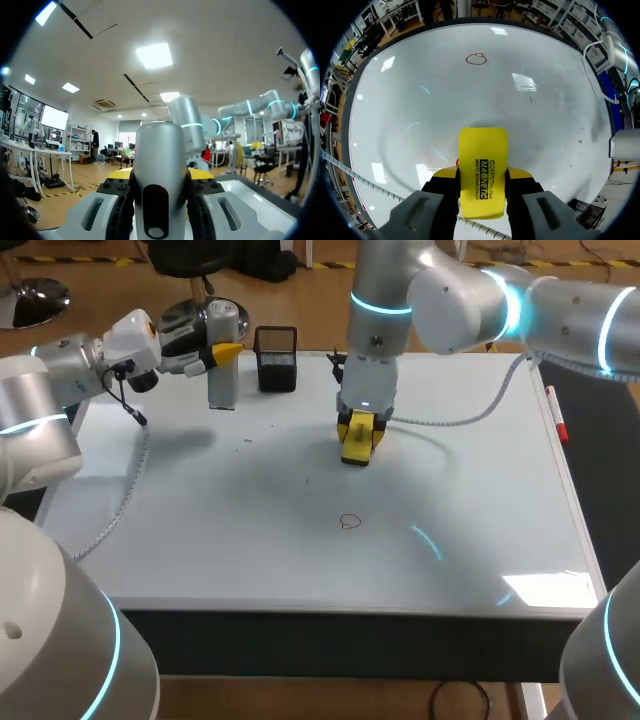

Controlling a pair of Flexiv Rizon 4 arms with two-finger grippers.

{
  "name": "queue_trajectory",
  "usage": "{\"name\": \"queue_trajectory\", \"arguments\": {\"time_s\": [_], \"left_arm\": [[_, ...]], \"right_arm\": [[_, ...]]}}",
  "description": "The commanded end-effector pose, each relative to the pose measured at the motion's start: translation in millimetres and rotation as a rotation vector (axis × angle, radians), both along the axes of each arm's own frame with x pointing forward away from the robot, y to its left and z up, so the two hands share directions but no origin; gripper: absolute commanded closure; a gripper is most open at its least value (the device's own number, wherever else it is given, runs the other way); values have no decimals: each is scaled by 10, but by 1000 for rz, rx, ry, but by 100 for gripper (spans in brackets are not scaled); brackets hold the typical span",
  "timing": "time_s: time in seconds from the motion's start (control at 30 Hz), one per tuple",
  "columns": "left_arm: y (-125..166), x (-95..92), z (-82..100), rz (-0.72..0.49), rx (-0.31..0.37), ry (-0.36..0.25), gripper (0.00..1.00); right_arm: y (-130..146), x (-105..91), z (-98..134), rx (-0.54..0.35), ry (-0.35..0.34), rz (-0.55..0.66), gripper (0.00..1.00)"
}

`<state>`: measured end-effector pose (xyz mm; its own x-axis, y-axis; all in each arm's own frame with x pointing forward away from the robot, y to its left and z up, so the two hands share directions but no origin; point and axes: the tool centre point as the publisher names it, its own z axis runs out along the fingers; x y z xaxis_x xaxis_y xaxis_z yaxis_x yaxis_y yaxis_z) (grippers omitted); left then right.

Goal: Pick up the inspection probe, press it on each red-marked spot on the whiteboard one by one, put down the probe, pick up the eraser, and wipe off all the red marks.

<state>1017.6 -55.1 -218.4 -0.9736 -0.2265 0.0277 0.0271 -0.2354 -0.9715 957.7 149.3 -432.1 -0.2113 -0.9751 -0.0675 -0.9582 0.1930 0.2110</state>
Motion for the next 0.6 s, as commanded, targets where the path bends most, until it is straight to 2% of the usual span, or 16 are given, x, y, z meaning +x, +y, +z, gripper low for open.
{"name": "queue_trajectory", "arguments": {"time_s": [0.03, 0.3, 0.6], "left_arm": [[-2, -13, 25, 4, 3, 2, 100], [-2, -13, 25, 4, 3, 2, 100], [-2, -13, 25, 4, 3, 2, 100]], "right_arm": [[-124, 3, -138, -2, 13, -6, 100], [-396, -44, -278, -10, 54, -48, 100], [-595, -48, -287, -38, 62, -75, 100]]}}
